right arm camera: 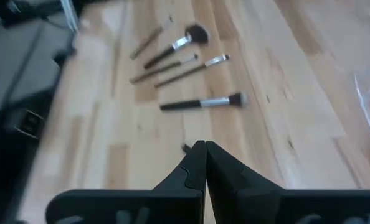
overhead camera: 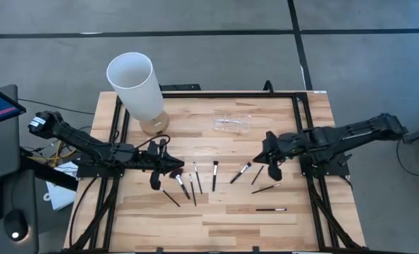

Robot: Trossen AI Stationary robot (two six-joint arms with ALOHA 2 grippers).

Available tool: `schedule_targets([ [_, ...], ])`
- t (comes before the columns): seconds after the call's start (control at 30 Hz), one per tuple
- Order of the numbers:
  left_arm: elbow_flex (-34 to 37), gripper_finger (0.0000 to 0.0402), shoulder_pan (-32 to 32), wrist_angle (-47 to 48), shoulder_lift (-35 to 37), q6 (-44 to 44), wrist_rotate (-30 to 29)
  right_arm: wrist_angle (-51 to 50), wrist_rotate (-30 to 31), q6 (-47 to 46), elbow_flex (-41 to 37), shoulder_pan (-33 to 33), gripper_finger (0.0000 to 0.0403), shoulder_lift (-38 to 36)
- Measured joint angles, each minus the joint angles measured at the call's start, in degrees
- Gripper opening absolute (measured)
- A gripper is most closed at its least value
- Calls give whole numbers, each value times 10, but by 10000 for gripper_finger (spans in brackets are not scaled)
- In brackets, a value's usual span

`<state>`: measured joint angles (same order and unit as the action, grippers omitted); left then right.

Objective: Put items in baskets/containers
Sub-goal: Put the black foundation brush into the transparent organizer

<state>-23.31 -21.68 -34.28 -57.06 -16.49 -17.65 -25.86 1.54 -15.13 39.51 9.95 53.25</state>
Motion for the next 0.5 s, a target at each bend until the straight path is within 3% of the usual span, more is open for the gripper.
schedule_targets([
  [0.2,0,29,27,5,0,-3,-7,20,1,59,0,-26,33,67],
  [0.5,0,77,90,8,0,18,27,30,-7,101,0,-44,73,152],
])
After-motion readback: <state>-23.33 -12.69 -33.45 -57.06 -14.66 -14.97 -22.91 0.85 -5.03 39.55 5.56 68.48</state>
